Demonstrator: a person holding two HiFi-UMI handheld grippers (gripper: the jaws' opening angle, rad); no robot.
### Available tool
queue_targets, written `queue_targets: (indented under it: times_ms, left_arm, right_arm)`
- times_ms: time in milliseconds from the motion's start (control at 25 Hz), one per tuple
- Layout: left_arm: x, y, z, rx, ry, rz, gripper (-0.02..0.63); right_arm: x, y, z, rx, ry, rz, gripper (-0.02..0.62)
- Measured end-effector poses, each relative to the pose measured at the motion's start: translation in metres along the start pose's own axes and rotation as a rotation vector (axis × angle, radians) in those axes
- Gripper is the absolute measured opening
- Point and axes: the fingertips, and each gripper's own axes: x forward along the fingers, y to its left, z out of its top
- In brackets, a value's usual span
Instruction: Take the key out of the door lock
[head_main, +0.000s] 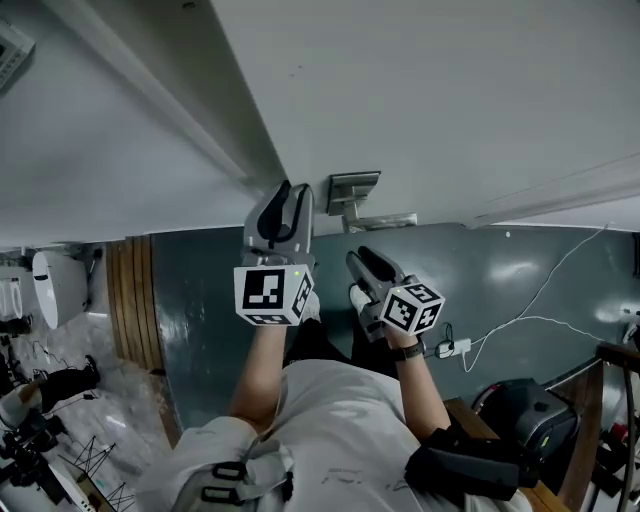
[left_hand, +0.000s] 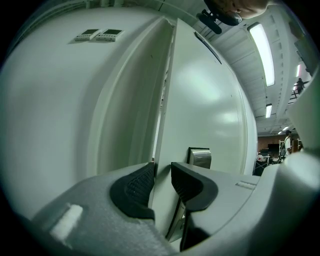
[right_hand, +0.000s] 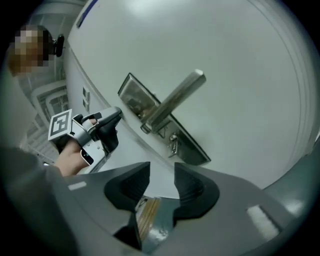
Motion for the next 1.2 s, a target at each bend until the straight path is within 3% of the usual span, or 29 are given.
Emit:
queue_targets:
  times_ms: [120, 240, 400, 520, 680, 840, 1080, 1200]
  left_arm:
    - [0.0, 0.0, -0.005, -0.013, 0.01, -0.002, 0.107]
    - [0.001, 0.0, -0.006, -0.021, 0.013, -0.003, 0.107]
    - [0.001, 0.0, -0.007, -0.014, 0.029, -0.018, 0.107]
    - [0.002, -0.001, -0.007, -0.009, 0.044, -0.034, 0.107]
    - [0.001, 0.0, -0.006, 0.0, 0.054, -0.024, 0.107]
    - [0.001, 0.001, -0.007, -0.014, 0.05, -0.018, 0.109]
    - [0.002, 0.001, -0.007, -0.026, 0.048, -0.023, 0.11]
    - [0.002, 0.002, -0.007, -0.038, 0.046, -0.012, 0.114]
  right_arm:
    - [0.016, -0.005, -0.016, 0.096, 0.031, 0.052, 0.17]
    - [0.029, -0.005, -0.016, 0.223, -0.004, 0.141, 0.199]
    - [0.041, 0.001, 0.013, 0.481, -0.139, 0.373, 0.21]
    - [0.048, -0.007, 0.035, 0.668, -0.244, 0.452, 0.185]
    - [0.055, -0.023, 0.046, 0.765, -0.316, 0.459, 0.105]
    - [0.06, -0.032, 0.043, 0.827, -0.313, 0.424, 0.023]
    - [0.062, -0.032, 0.038, 0.822, -0.283, 0.384, 0.02]
    - [0.061, -0.034, 0.036, 0.894, -0.304, 0.384, 0.02]
